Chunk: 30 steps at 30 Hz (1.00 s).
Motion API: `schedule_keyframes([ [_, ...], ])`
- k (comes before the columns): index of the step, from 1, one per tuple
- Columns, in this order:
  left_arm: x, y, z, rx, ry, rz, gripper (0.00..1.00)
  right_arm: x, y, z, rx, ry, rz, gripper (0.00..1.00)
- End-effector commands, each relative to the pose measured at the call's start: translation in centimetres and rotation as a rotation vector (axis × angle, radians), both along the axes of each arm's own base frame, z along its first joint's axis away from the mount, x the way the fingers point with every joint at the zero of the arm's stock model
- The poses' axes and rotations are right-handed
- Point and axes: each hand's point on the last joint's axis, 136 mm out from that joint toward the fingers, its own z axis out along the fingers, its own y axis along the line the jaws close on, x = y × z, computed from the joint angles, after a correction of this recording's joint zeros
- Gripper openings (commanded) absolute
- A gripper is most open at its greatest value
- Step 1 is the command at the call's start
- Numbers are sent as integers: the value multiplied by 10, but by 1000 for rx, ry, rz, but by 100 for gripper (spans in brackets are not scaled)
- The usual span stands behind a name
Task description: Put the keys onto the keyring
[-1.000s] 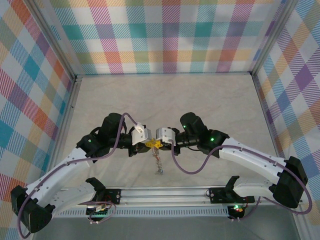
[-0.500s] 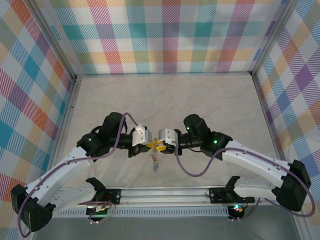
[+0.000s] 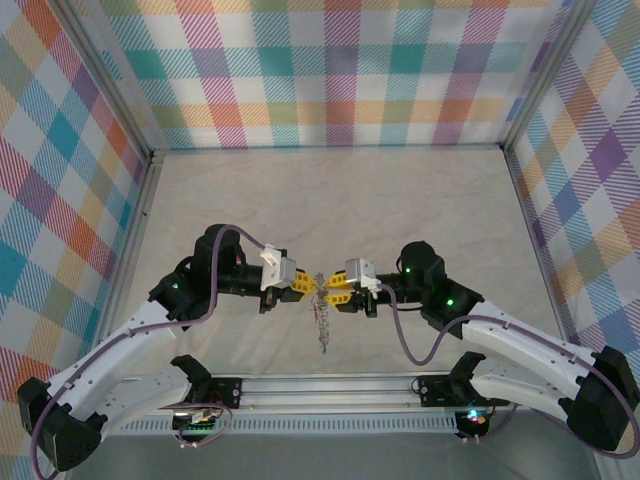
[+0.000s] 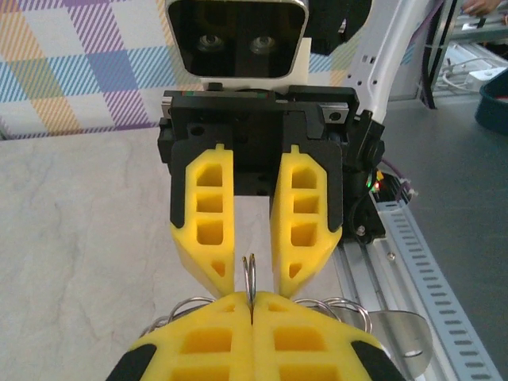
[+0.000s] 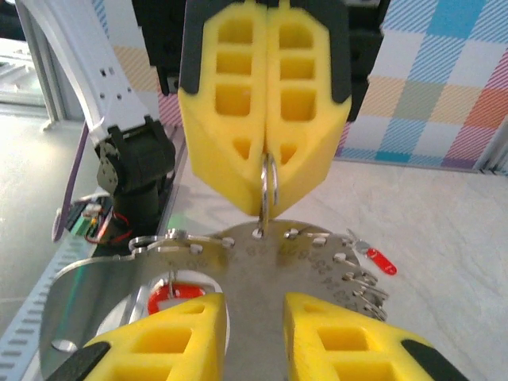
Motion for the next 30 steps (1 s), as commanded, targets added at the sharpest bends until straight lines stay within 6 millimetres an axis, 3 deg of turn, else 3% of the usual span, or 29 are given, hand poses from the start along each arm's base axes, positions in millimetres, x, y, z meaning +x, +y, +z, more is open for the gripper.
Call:
schedule_keyframes([
  [1,-6,-5,20,-81,-38,-58,0,-2,1,31,134,-28,10,26],
  [5,-6,-5,19,-80,-37,-58,0,-2,3,39,170,-31,20,23],
  [15,-5,-6,30,-137,-23,-40,0,-4,9,42,191,-27,65,0],
  [18,1,-6,29,-124,-10,-4,1,-1,9,39,182,-35,52,0],
  [21,7,-1,14,-44,-14,42,24,4,9,35,137,-63,17,0],
  [25,7,8,-10,101,-10,61,28,11,7,24,-4,-96,-10,0],
  [30,10,11,-14,147,-7,80,27,15,8,18,-100,-121,-17,0],
])
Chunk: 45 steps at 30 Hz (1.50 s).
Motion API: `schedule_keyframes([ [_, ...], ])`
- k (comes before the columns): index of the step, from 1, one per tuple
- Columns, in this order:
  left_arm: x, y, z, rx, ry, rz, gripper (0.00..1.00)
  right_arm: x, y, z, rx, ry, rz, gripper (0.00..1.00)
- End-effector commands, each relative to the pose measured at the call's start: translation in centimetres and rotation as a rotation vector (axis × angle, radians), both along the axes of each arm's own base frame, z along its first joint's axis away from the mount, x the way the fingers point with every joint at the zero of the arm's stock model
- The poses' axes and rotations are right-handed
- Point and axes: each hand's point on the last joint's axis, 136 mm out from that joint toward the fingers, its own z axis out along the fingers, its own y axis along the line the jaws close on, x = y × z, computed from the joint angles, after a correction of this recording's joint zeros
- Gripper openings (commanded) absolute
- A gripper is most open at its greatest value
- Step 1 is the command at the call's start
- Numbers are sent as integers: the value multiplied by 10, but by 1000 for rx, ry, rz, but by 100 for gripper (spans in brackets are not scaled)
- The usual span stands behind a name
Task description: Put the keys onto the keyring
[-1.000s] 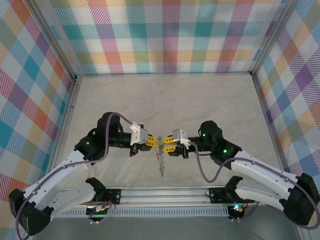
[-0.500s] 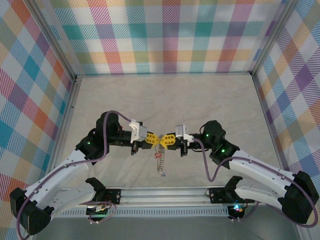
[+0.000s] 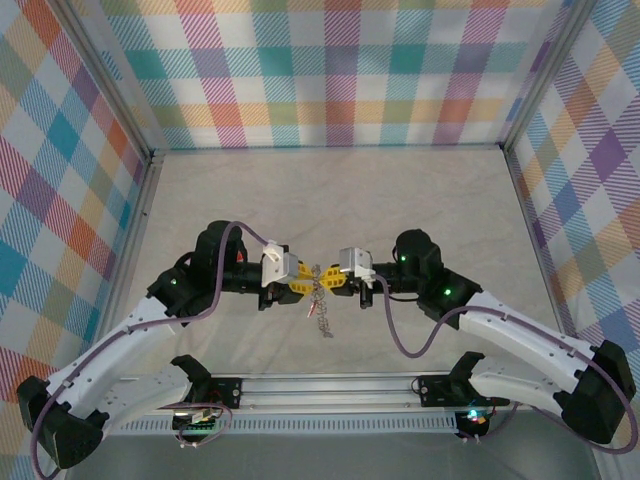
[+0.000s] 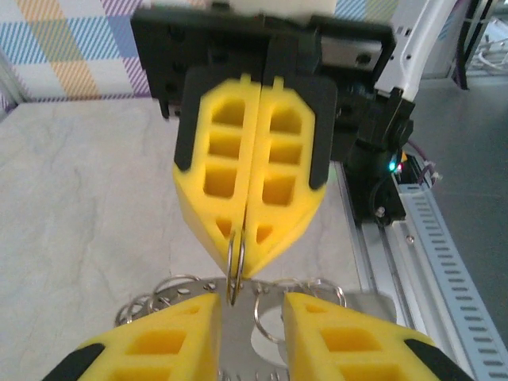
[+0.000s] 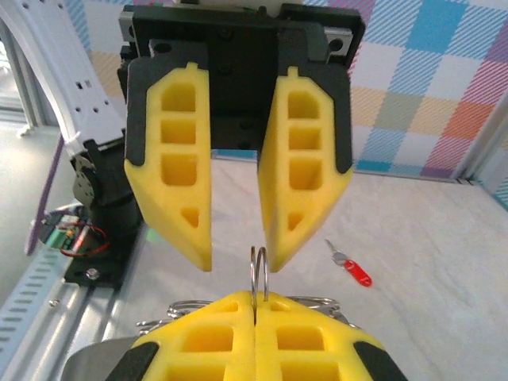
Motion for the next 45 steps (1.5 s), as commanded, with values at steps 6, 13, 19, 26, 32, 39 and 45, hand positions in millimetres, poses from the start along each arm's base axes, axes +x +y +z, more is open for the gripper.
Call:
schedule_keyframes([
  [6,1,3,-5,63,-11,8,28,2,11,-8,-110,-55,20,0],
  [13,2,1,-4,63,-13,6,27,2,14,-11,-122,-48,14,0],
  [19,1,2,-12,89,-3,-3,21,-1,12,-8,-117,-54,20,0],
  [26,2,1,-15,115,5,-8,22,-3,13,-6,-112,-53,24,0],
  [32,0,-1,-19,133,8,-22,22,-3,14,-5,-108,-52,23,0],
  [39,1,-1,-27,195,-27,-17,21,-5,16,-6,-111,-43,29,0],
  [45,-3,-3,-19,173,-53,-42,0,-5,17,-9,-119,-41,28,0],
])
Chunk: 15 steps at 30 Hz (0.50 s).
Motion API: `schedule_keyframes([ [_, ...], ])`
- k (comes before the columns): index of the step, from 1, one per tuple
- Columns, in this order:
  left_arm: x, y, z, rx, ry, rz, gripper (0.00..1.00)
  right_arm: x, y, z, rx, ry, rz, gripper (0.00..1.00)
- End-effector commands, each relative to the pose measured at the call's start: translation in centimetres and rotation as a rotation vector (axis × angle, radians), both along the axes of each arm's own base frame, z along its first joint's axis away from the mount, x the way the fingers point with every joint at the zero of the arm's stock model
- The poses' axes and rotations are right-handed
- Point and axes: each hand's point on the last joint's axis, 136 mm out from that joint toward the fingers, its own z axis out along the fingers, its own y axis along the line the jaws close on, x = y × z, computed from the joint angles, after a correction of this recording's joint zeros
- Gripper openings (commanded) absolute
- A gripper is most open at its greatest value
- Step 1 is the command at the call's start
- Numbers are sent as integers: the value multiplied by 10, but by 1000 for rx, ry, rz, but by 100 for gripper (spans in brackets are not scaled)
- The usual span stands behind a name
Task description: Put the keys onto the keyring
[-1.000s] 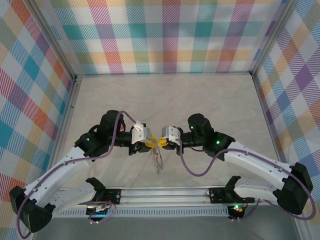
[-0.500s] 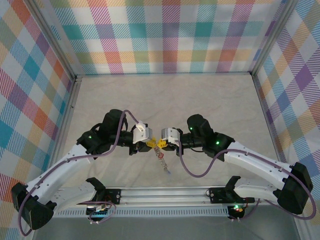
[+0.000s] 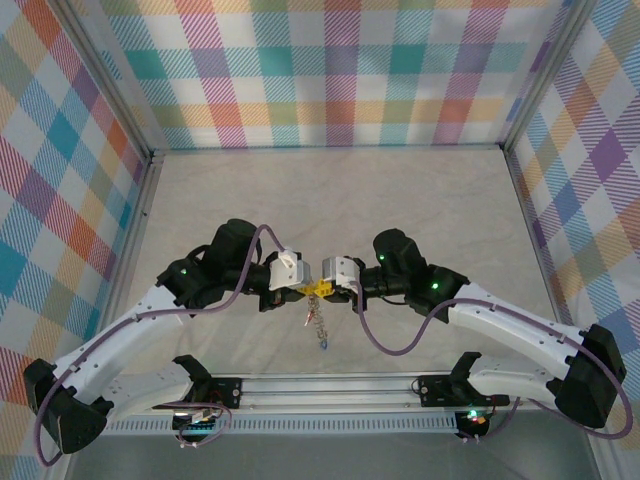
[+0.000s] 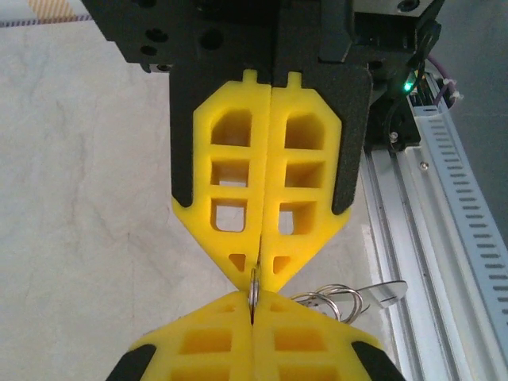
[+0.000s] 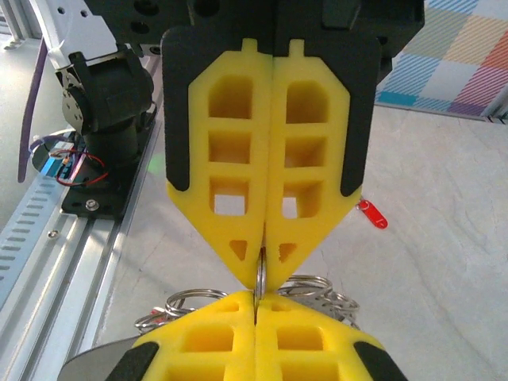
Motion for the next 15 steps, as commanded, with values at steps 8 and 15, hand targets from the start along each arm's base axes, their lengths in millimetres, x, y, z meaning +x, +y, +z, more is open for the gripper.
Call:
schedule_keyframes([
  [8,-13,-6,34,-162,-83,-40,0,-1,-6,30,132,-56,-14,19],
  [15,-20,-8,53,-264,-77,-71,0,-11,-15,38,226,-31,11,18],
])
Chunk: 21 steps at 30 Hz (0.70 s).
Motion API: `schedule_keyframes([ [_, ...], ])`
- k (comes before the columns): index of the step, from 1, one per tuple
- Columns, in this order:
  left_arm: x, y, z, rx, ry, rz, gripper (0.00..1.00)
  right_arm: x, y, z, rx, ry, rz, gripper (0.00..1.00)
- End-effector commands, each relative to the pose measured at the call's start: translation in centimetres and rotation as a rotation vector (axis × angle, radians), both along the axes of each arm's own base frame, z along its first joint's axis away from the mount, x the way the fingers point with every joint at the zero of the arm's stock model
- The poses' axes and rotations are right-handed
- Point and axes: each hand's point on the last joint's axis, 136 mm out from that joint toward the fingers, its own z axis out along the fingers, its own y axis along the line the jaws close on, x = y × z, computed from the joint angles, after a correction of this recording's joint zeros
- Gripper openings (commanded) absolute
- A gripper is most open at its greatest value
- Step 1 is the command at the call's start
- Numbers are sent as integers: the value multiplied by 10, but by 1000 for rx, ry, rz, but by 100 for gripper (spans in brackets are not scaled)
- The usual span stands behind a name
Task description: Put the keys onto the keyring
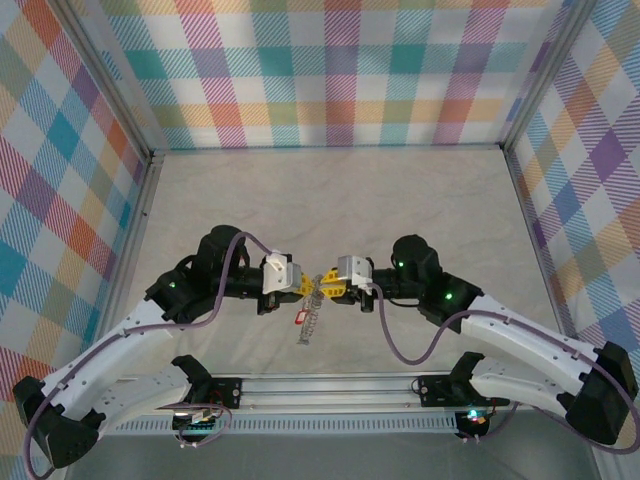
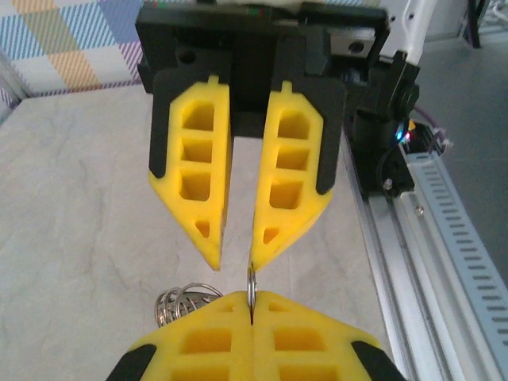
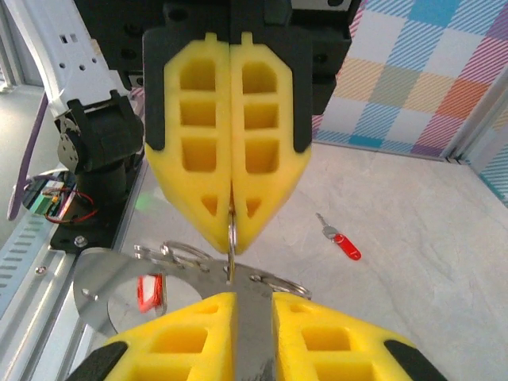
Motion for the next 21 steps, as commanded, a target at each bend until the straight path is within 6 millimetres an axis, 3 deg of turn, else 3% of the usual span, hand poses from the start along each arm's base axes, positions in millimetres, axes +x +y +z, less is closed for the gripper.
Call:
schedule_keyframes([
  [1,-6,-7,26,-113,-34,-50,0,-11,1,18,93,-5,59,19],
  [14,-5,-12,29,-136,-17,-68,0,-15,6,28,156,5,96,17],
  [21,-4,-13,31,-149,-18,-69,0,-12,9,24,152,27,97,7],
])
